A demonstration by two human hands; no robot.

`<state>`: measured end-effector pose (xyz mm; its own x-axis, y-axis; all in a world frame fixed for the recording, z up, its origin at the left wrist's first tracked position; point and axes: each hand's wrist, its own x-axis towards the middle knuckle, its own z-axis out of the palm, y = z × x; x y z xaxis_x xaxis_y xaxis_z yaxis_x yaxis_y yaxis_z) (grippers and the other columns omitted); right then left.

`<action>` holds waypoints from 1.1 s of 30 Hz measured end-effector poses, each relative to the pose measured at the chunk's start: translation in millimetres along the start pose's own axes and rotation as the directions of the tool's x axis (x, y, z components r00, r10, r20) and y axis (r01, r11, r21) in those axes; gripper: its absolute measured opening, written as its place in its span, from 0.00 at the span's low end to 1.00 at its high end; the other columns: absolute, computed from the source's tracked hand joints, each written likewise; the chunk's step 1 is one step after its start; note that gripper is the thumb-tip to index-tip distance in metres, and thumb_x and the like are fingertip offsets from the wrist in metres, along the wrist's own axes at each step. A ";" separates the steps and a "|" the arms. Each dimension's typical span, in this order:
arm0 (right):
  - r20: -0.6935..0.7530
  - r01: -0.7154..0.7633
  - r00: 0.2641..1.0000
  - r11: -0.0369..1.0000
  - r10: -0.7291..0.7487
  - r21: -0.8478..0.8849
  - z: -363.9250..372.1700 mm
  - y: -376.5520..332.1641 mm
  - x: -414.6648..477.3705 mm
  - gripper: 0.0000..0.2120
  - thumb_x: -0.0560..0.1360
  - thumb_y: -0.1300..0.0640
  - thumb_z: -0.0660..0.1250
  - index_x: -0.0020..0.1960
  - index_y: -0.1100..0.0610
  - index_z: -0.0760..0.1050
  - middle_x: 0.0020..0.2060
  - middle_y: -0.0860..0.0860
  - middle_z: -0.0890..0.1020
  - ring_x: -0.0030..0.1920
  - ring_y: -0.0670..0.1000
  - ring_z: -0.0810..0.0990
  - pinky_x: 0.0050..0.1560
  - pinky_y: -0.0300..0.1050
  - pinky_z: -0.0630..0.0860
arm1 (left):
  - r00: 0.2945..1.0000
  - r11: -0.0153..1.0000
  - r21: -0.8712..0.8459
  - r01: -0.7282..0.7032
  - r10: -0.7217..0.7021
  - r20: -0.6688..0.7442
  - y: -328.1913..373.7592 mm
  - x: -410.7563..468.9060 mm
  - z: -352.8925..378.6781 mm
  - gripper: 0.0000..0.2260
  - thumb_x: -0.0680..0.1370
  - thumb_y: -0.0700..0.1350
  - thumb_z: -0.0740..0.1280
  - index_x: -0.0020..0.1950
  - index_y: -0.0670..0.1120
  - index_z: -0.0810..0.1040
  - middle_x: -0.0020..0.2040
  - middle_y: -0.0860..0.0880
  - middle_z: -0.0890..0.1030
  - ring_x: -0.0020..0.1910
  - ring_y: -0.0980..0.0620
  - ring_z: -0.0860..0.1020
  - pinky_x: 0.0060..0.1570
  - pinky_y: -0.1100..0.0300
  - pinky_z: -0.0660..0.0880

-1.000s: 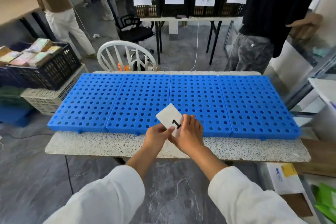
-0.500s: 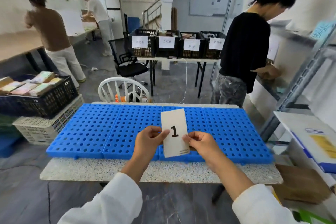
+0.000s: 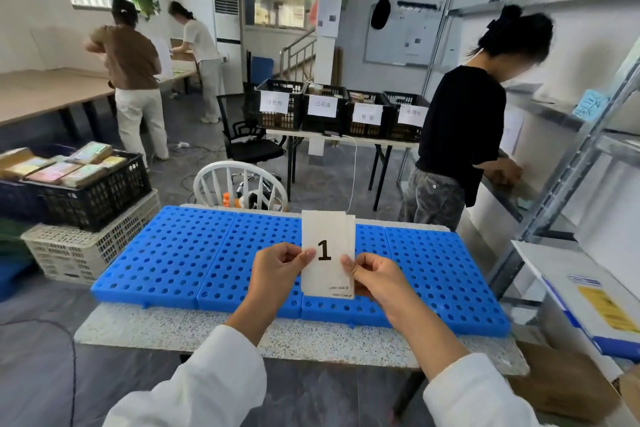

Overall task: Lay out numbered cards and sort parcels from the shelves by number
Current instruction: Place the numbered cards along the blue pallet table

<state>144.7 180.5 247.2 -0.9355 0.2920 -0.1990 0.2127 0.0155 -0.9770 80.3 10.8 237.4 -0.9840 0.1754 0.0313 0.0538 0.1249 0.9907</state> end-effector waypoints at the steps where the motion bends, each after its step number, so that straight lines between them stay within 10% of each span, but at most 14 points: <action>1: 0.004 0.020 1.000 1.000 -0.020 -0.004 2.0 -3.3 -0.7 0.14 0.73 0.51 0.71 0.49 0.62 0.78 0.43 0.53 0.86 0.45 0.52 0.86 0.49 0.49 0.82 | 1.000 1.000 0.007 -0.009 0.009 0.005 1.6 -1.3 -3.4 0.10 0.74 0.48 0.73 0.40 0.41 0.82 0.38 0.42 0.84 0.36 0.44 0.80 0.39 0.54 0.79; 7: -0.058 0.121 0.991 0.993 -0.121 -0.013 18.7 -9.6 -0.6 0.11 0.73 0.52 0.72 0.50 0.59 0.81 0.43 0.52 0.86 0.44 0.51 0.86 0.45 0.49 0.83 | 0.997 0.994 0.099 -0.056 0.051 0.054 8.7 -2.3 -29.3 0.16 0.78 0.48 0.68 0.38 0.36 0.77 0.31 0.42 0.74 0.28 0.52 0.68 0.28 0.62 0.65; 15: -0.145 0.206 0.968 0.978 -0.206 -0.017 38.6 2.3 -2.4 0.02 0.74 0.51 0.70 0.44 0.49 0.80 0.39 0.45 0.86 0.45 0.48 0.85 0.47 0.48 0.82 | 1.000 1.000 0.003 -0.014 0.014 -0.028 -11.8 -8.1 -57.0 0.08 0.74 0.48 0.73 0.40 0.44 0.84 0.38 0.42 0.84 0.37 0.51 0.79 0.39 0.59 0.76; 33: -0.025 -0.010 1.000 1.000 0.011 0.018 150.5 23.9 84.3 0.02 0.74 0.53 0.71 0.46 0.51 0.80 0.44 0.48 0.86 0.46 0.47 0.84 0.50 0.47 0.81 | 0.955 0.973 -0.126 0.191 -0.214 -0.204 -78.0 68.6 -171.9 0.06 0.74 0.44 0.73 0.41 0.42 0.84 0.38 0.50 0.86 0.37 0.58 0.82 0.35 0.71 0.76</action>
<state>28.5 61.5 195.6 -0.9258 0.3160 -0.2076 0.2172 -0.0047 -0.9761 -20.6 -154.8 184.9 -0.9862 -0.0588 -0.1550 -0.1571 0.0324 0.9871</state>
